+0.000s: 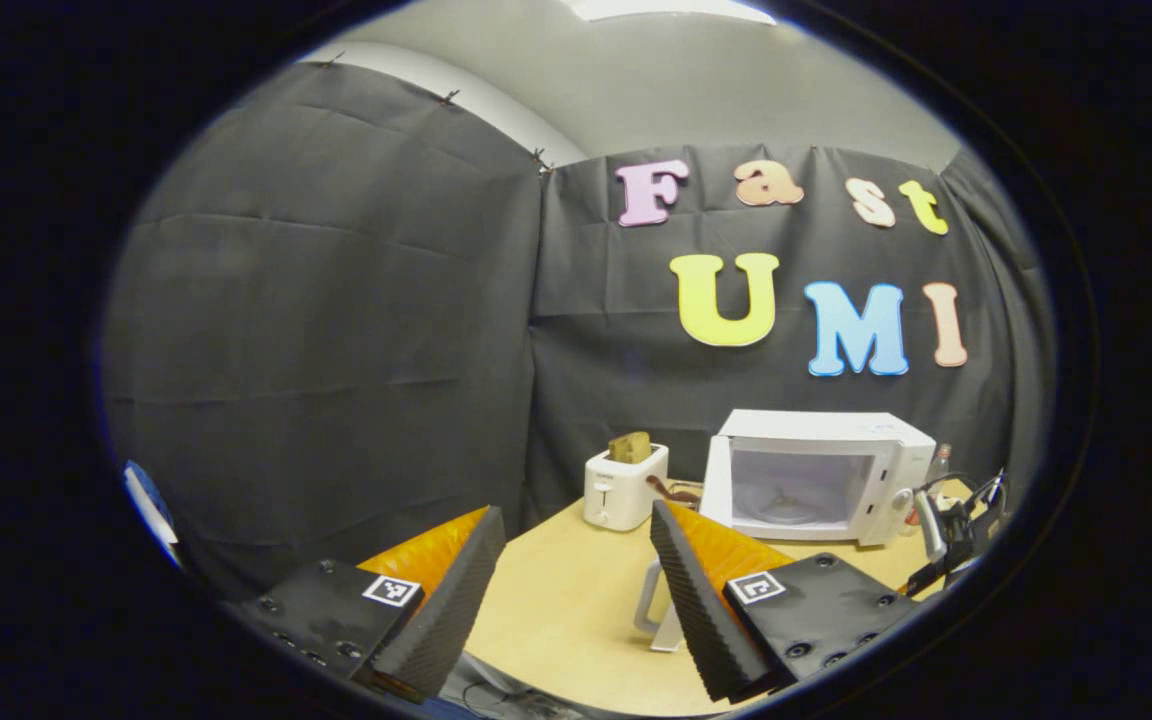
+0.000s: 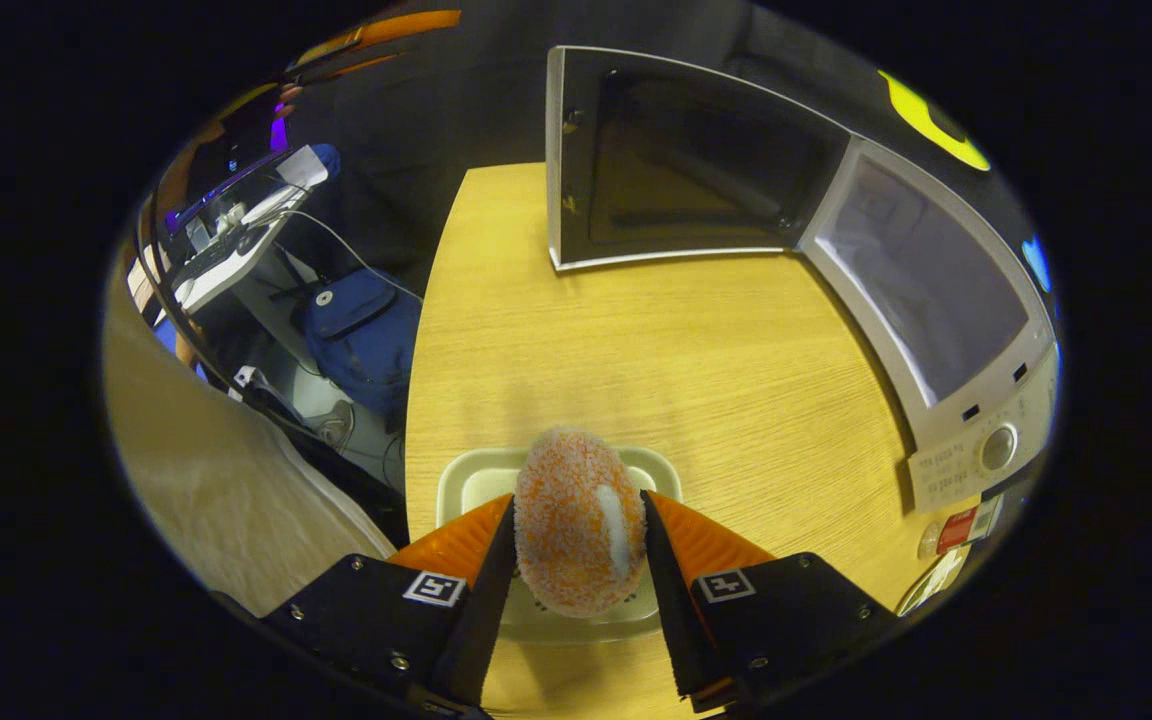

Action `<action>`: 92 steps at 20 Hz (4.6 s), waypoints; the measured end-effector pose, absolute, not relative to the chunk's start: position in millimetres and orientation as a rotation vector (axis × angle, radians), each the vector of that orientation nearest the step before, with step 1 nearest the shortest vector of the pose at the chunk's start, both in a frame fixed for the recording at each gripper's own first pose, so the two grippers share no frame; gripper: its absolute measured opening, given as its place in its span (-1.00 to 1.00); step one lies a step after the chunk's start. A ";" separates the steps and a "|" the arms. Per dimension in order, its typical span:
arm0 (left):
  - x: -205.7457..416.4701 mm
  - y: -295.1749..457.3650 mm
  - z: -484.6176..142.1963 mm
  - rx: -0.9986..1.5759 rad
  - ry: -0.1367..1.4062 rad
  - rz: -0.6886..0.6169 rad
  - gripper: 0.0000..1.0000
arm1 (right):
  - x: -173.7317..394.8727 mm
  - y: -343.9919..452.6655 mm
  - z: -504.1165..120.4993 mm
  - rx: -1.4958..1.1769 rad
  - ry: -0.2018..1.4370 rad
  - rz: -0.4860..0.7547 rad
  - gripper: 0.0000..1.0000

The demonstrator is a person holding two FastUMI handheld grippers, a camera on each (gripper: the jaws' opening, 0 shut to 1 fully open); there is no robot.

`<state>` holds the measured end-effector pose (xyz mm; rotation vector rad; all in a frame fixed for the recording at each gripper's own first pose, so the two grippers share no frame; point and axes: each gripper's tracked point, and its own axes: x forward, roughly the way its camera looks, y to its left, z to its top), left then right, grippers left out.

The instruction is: Open the microwave oven with the left hand, put the food in, and close the microwave oven.

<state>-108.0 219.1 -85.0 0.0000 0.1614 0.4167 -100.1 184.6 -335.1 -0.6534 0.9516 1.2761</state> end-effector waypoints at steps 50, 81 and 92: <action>-190.7 276.2 -91.8 0.048 0.286 0.737 0.92 | 294.4 293.5 -363.6 -0.866 0.493 0.647 0.32; -55.1 269.1 -162.0 0.012 0.267 0.296 0.49 | 122.4 212.1 -126.4 -0.362 0.269 0.414 0.94; -5.5 239.3 -246.0 0.016 0.401 0.147 -0.85 | 58.9 142.0 -114.1 -0.280 0.311 0.238 0.94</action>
